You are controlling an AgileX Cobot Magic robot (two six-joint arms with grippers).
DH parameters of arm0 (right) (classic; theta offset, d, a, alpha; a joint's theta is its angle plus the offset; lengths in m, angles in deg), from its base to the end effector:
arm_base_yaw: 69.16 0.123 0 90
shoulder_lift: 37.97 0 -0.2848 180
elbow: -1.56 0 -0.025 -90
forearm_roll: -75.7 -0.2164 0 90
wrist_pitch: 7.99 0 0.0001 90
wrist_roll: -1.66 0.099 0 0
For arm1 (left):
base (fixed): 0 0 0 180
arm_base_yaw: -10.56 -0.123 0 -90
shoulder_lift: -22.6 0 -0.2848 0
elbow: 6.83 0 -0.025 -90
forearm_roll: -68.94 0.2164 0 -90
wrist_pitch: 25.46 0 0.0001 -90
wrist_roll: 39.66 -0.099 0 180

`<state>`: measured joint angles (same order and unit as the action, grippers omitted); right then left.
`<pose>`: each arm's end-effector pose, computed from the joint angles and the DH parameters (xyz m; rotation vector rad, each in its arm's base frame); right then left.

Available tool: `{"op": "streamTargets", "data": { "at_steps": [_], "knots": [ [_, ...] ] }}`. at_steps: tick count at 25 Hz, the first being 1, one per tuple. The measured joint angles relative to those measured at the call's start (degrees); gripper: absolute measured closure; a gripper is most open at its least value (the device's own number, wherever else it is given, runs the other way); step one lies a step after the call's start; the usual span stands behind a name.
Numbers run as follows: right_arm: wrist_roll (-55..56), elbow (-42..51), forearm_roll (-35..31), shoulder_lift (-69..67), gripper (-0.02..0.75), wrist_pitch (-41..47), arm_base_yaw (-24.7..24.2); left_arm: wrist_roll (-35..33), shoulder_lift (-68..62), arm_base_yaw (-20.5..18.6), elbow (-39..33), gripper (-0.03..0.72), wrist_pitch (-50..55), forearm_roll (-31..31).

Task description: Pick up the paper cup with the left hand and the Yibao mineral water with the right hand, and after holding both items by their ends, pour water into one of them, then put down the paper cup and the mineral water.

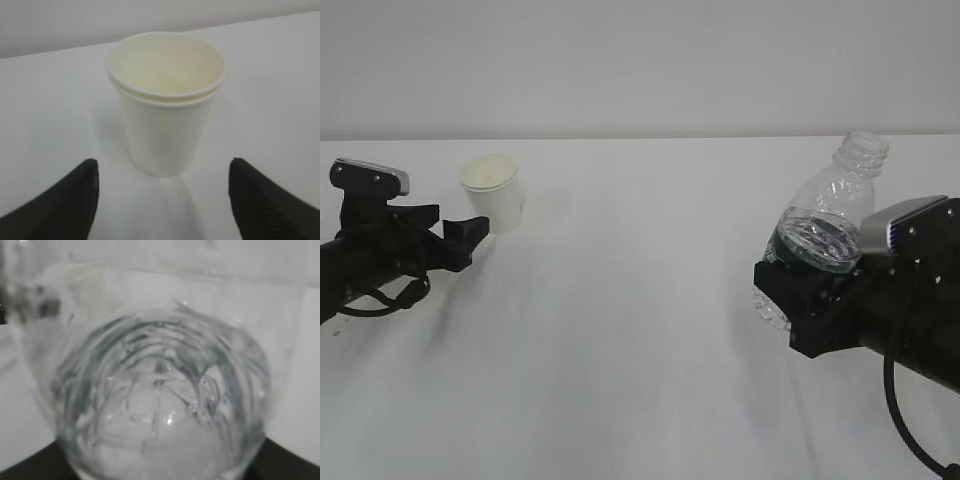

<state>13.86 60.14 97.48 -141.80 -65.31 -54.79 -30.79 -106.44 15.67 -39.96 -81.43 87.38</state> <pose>0.2318 0.0913 0.1732 -0.4523 1.8242 0.4695 0.3567 -0.0579 0.1168 0.2930 1.8542 -0.2898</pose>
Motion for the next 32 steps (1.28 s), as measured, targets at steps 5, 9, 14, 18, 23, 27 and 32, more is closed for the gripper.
{"op": "streamTargets", "data": {
  "at_steps": [5, 9, 14, 18, 23, 27, 32],
  "knots": [
    [0.22, 0.00, 0.35, 0.00, 0.333, 0.00, 0.00, 0.23, -3.16, 0.00, 0.78, 0.087, -0.50, 1.22],
    [0.22, 0.00, 0.42, 0.00, 0.333, 0.00, 0.00, 0.35, -3.78, 0.00, 0.88, 0.093, -3.19, 1.46],
    [0.22, 0.00, 0.42, 0.00, 0.333, 0.00, 0.00, 0.46, -3.91, 0.00, 0.88, 0.124, -4.23, 1.68],
    [0.22, 0.00, 0.48, 0.00, 0.333, 0.00, 0.00, 0.46, -3.91, 0.00, 0.88, 0.127, -4.83, 2.03],
    [0.26, 0.00, 0.71, 0.00, 0.333, 0.00, 0.00, 0.46, -4.00, 0.00, 0.88, 0.033, -5.16, 2.56],
    [0.26, 0.00, 0.83, 0.09, 0.333, 0.00, 0.00, 0.46, -4.81, 0.00, 0.88, 0.013, -6.13, 2.46],
    [0.36, 0.00, 0.96, 0.09, 0.333, -0.19, 0.00, 0.46, -7.64, 0.00, 1.67, 0.013, -6.73, 2.35]
  ]
}}
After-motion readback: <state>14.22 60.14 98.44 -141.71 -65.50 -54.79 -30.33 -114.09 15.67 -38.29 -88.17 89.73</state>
